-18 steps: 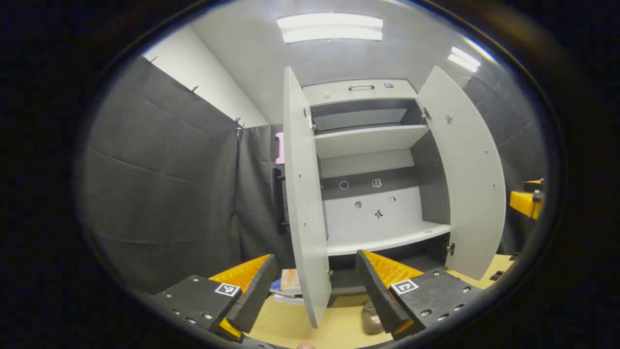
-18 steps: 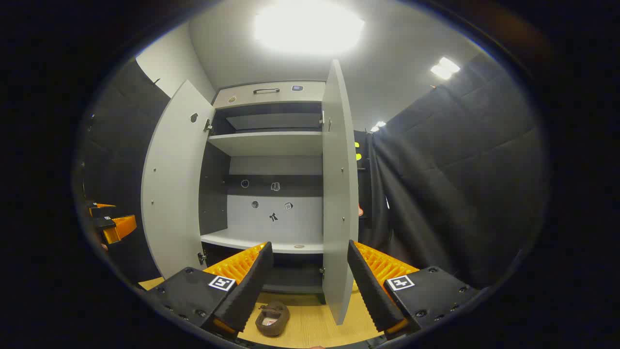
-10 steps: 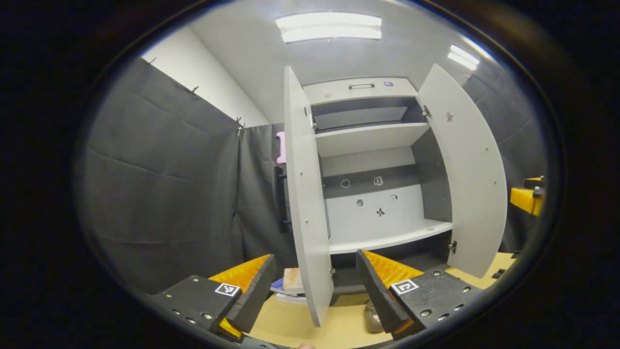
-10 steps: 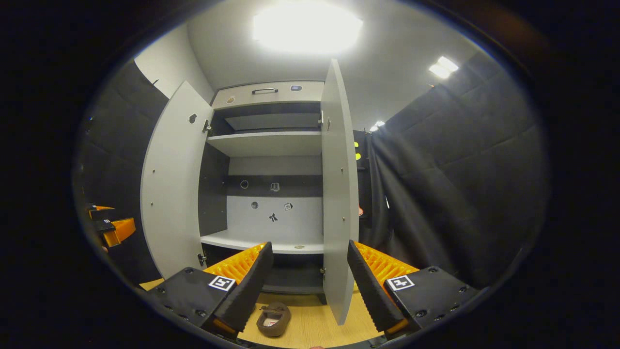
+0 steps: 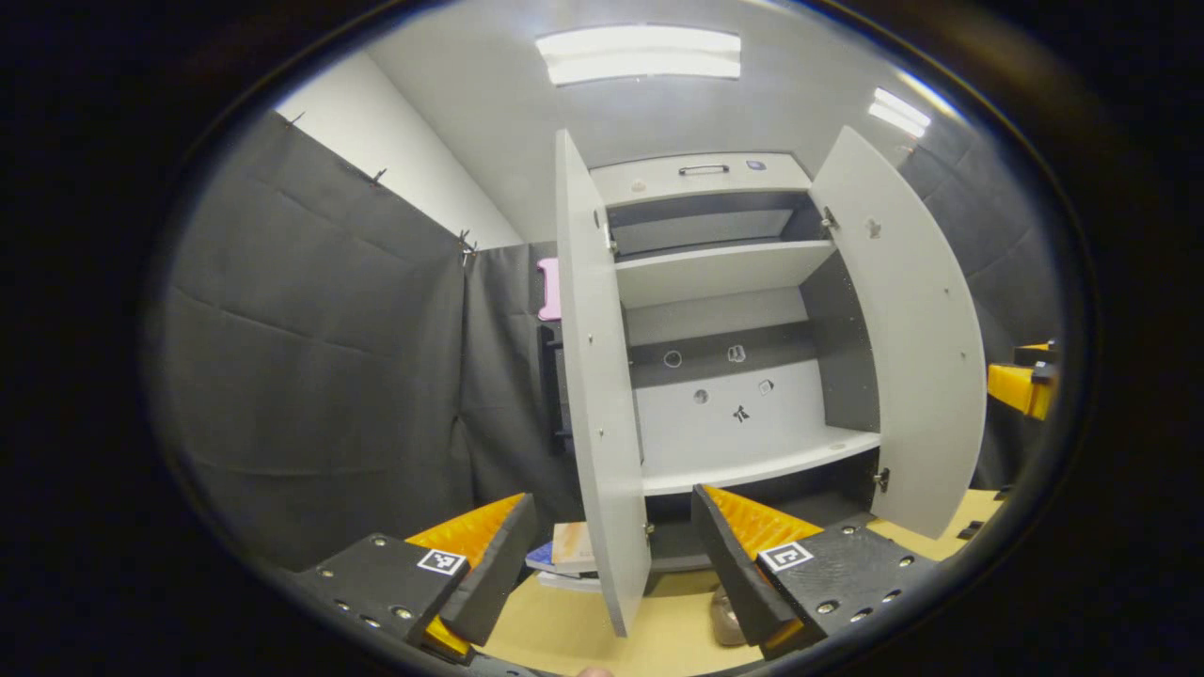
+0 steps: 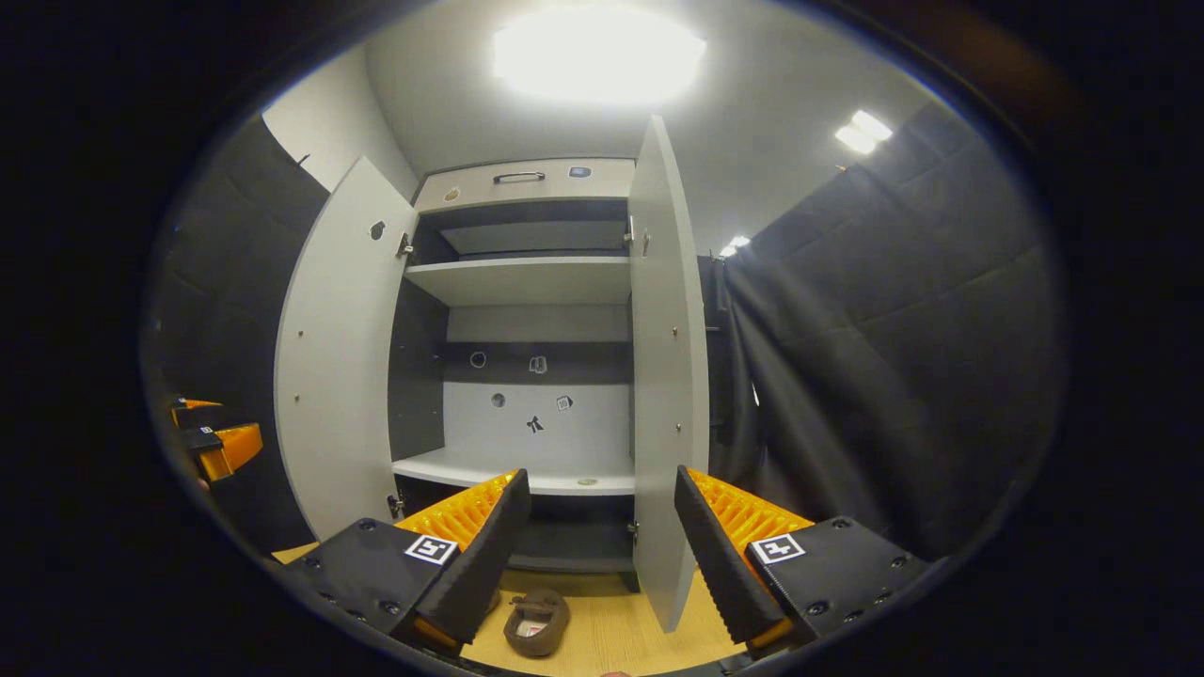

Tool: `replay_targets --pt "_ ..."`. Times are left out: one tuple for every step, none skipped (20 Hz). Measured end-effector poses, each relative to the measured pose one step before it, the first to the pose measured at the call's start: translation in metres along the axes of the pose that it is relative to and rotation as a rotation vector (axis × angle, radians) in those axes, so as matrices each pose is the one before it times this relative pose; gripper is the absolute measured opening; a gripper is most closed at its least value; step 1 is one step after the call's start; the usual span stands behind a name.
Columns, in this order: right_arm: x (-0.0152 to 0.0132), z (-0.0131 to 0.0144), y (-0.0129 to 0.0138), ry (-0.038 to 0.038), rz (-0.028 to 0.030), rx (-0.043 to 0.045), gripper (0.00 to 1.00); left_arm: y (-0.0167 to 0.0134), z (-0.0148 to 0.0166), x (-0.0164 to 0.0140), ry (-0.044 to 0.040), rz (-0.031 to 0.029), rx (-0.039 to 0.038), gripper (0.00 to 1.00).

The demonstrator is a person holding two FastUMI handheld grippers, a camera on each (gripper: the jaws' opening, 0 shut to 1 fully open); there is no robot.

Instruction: Grab one shoe with the right hand and put it into the shoe cabinet, grab the other shoe with the left hand and put it into the shoe cabinet; then close the right door with the right hand and the left door with the left hand.

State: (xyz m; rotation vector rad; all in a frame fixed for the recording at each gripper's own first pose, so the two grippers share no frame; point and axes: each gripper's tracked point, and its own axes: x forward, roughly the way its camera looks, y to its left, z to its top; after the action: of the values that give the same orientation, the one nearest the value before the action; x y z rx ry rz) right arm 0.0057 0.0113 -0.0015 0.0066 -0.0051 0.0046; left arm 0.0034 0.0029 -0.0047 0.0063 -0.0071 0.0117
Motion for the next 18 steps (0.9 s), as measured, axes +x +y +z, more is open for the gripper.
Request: replay_targets --pt "0.00169 -0.0011 0.00256 0.00375 0.00279 0.00124 0.98 0.00009 0.00055 -0.00044 -0.00069 0.00027 -0.00077 1.0" --pt "0.00214 -0.00273 0.00348 0.00991 0.00611 -0.00005 0.96 0.00006 -0.00061 0.00018 -0.00127 0.00044 -0.00051 1.0" --pt "0.00175 -0.00267 0.00412 0.00885 0.00909 -0.00227 0.98 0.00006 0.00034 0.00013 -0.00242 0.0005 -0.0004 1.0" --pt "0.00236 -0.00124 0.00325 0.00501 0.00849 -0.005 0.98 0.00044 0.00109 0.00061 -0.00492 0.00484 -0.00066 1.0" --pt "0.00356 -0.00214 0.00379 0.00668 0.00939 -0.00508 0.98 0.00076 -0.00123 0.00102 0.002 0.00861 -0.00093 1.0" --pt "0.00434 -0.00457 0.00529 0.00818 0.01464 -0.00462 0.98 0.00079 -0.00145 0.00046 0.00419 0.00866 -0.00283 0.96" --pt "0.00413 -0.0051 0.0063 0.00858 0.02041 -0.00402 0.98 0.0004 0.00027 0.00092 0.00178 0.0052 -0.00364 0.96" --pt "0.00667 -0.00502 0.00715 0.01075 0.02238 -0.00274 0.98 0.0009 -0.00172 0.00047 0.00292 0.00359 -0.00072 1.0" --pt "0.00642 -0.00641 0.0059 0.01567 0.01718 -0.00299 0.98 0.00069 -0.00036 0.00029 0.00242 0.00411 0.00253 1.0" --pt "0.00521 -0.00803 0.00374 0.01422 0.01623 -0.00293 0.98 0.00088 -0.00136 0.00027 0.00432 0.00678 0.00504 1.0" --pt "0.00756 -0.00737 0.00516 0.01198 0.01739 -0.00264 0.98 0.00139 -0.0015 0.0006 0.00531 0.01067 0.00542 0.97" --pt "0.00829 -0.00842 0.00538 0.01713 0.01671 -0.00477 0.98 0.00159 -0.00314 0.00128 0.00976 0.01332 0.00234 0.97" --pt "0.00829 -0.00932 0.00429 0.0194 0.01403 -0.00996 0.98 0.00098 -0.00225 0.00124 0.00866 0.01178 -0.00201 0.96" --pt "0.00913 -0.01002 0.00286 0.0226 0.01353 -0.01499 0.98 0.00118 -0.0035 0.00191 0.00881 0.01077 -0.00348 1.0" --pt "0.00888 -0.01023 0.00264 0.02717 0.01057 -0.01442 0.98 0.0011 -0.00173 0.00133 0.00587 0.00979 -0.00374 1.0" --pt "0.00877 -0.00858 0.00197 0.02284 0.01051 -0.01031 0.98 0.00042 -0.0012 0.00148 0.00245 0.00598 -0.00188 1.0" --pt "0.00757 -0.00775 0.00356 0.01906 0.01292 -0.00483 0.98 0.00089 -0.00065 0.00064 0.00064 0.00738 0.00127 1.0" --pt "0.00902 -0.00756 0.00282 0.01575 0.01144 -0.00037 0.98 0.00085 -0.00228 -0.00103 0.00284 0.00815 0.00329 1.0"
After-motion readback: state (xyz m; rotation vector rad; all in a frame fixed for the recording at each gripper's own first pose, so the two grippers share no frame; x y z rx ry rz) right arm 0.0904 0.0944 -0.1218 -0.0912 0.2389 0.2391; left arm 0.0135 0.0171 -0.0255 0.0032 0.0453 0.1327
